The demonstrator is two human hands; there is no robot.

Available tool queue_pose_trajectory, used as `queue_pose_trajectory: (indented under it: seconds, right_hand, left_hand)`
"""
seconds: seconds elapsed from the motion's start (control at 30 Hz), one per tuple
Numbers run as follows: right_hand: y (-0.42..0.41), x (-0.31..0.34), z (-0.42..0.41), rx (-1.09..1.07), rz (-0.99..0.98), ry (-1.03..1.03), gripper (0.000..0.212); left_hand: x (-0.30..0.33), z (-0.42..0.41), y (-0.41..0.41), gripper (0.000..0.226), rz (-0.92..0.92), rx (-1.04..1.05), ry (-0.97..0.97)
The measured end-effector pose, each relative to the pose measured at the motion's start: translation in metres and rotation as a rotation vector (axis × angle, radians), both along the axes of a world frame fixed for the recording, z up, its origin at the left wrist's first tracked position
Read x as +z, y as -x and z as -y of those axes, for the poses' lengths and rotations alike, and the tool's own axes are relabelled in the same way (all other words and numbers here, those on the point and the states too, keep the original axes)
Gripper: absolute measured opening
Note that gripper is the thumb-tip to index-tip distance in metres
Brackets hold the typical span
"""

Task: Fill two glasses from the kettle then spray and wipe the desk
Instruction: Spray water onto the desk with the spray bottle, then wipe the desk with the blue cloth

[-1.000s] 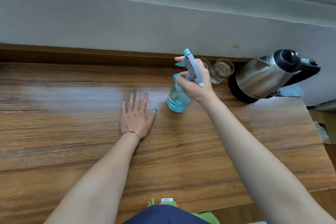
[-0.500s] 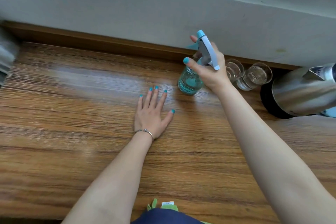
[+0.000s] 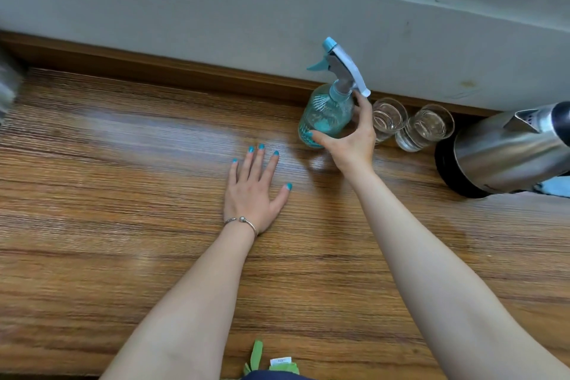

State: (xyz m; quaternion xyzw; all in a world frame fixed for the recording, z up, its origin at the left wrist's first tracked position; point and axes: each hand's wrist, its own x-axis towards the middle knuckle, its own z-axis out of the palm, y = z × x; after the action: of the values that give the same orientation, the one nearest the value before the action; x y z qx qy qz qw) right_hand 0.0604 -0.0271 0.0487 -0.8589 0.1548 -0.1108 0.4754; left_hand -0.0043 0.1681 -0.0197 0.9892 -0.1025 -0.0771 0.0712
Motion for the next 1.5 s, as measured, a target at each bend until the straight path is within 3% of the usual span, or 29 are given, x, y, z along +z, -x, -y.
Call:
queue_pose_trajectory:
  seconds: [0.17, 0.33, 0.57, 0.63, 0.73, 1.03, 1.2, 1.33, 1.5]
  right_hand:
    - [-0.007, 0.003, -0.001, -0.014, -0.024, -0.067, 0.095]
    - [0.008, 0.005, -0.01, -0.045, -0.037, -0.091, 0.104]
    - [0.123, 0.011, 0.007, 0.085, -0.169, -0.013, 0.083]
    - [0.159, 0.011, 0.032, 0.085, -0.211, -0.002, 0.08]
    - [0.198, 0.01, 0.084, 0.052, -0.258, 0.027, 0.075]
    - [0.244, 0.002, 0.275, 0.081, -0.291, 0.062, 0.068]
    - [0.229, 0.0, 0.38, 0.087, -0.323, 0.148, 0.06]
    - [0.181, -0.004, 0.447, 0.105, -0.293, 0.372, 0.057]
    - [0.139, -0.019, 0.494, 0.222, -0.546, 0.725, 0.067]
  left_hand:
    - [0.003, 0.0, -0.001, 0.074, 0.0, -0.006, 0.012]
    - [0.005, 0.0, -0.003, 0.072, -0.015, -0.016, 0.024]
    - [0.011, 0.009, 0.056, 0.068, -0.089, -0.032, 0.073]
    - [0.017, 0.033, 0.079, 0.079, -0.158, 0.033, 0.109]
    - [0.021, 0.078, 0.106, 0.089, -0.202, -0.053, 0.116]
    - [0.027, 0.233, 0.183, 0.084, -0.057, -0.087, 0.228]
    - [0.043, 0.339, 0.212, 0.077, -0.097, -0.18, 0.222]
    - [0.048, 0.408, 0.204, 0.075, -0.09, -0.21, 0.228]
    - [0.051, 0.466, 0.175, 0.074, -0.075, -0.202, 0.195]
